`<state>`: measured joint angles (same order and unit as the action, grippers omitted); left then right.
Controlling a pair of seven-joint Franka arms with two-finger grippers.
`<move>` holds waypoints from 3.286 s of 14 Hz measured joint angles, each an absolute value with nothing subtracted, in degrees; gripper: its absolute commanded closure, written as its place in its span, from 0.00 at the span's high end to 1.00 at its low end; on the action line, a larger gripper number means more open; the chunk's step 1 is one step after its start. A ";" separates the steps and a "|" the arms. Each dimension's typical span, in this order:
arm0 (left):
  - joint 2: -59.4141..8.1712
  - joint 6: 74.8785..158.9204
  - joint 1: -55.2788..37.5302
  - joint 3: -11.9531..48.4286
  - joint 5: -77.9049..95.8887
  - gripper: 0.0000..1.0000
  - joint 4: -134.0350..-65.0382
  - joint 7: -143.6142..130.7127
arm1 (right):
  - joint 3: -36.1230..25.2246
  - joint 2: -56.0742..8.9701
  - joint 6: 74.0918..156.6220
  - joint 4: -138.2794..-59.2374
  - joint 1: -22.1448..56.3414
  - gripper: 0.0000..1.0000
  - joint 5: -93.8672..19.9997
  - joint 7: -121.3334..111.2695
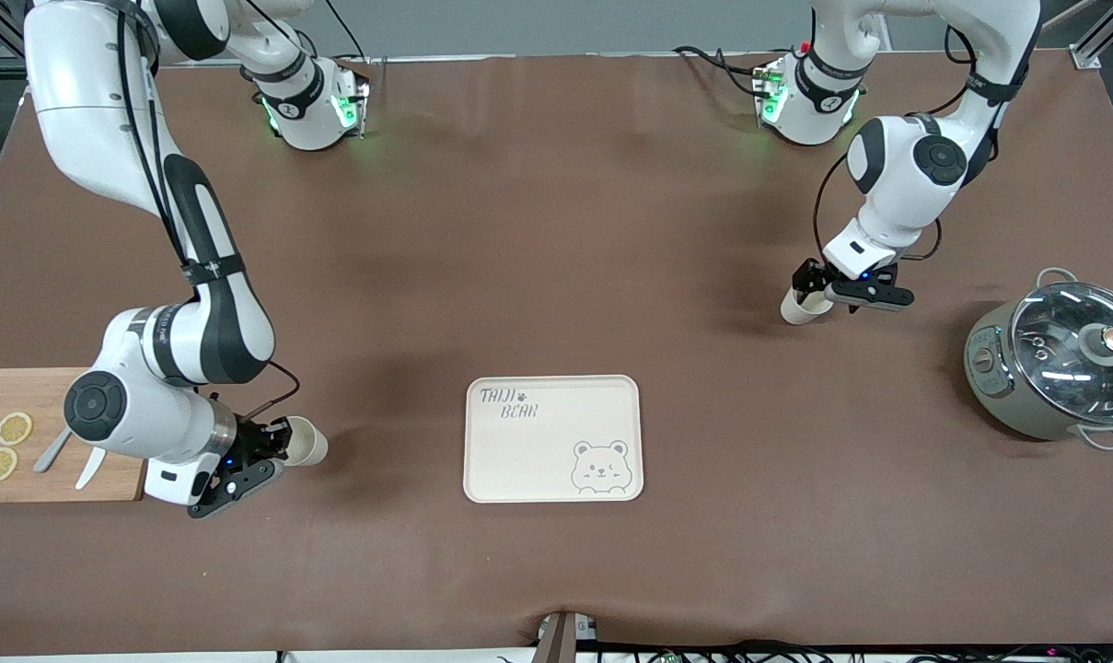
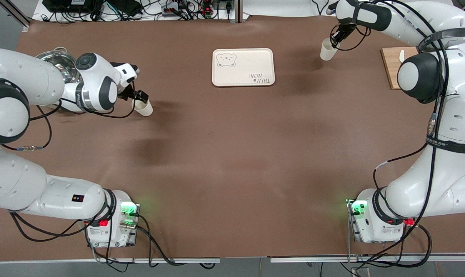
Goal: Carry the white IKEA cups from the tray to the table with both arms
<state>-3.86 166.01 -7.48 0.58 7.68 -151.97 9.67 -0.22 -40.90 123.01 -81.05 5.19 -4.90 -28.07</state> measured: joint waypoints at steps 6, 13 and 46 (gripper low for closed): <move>-0.25 138.49 -7.49 0.59 7.75 1.00 -136.24 8.52 | -0.14 -41.15 126.30 -82.77 5.24 0.00 -4.90 -28.12; -0.83 128.11 -7.40 0.57 7.75 1.00 -120.51 4.09 | -0.05 -42.57 129.10 -83.35 5.50 0.00 -4.90 -28.20; -4.57 98.74 -3.21 -1.05 1.02 1.00 -88.44 2.46 | 0.01 -18.16 77.41 -65.08 6.31 1.00 -3.00 -6.29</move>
<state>-4.57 98.74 -3.21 -1.05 1.02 -88.44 2.46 0.01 -18.16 77.41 -65.08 6.31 -3.00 -6.29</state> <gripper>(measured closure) 0.000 0.000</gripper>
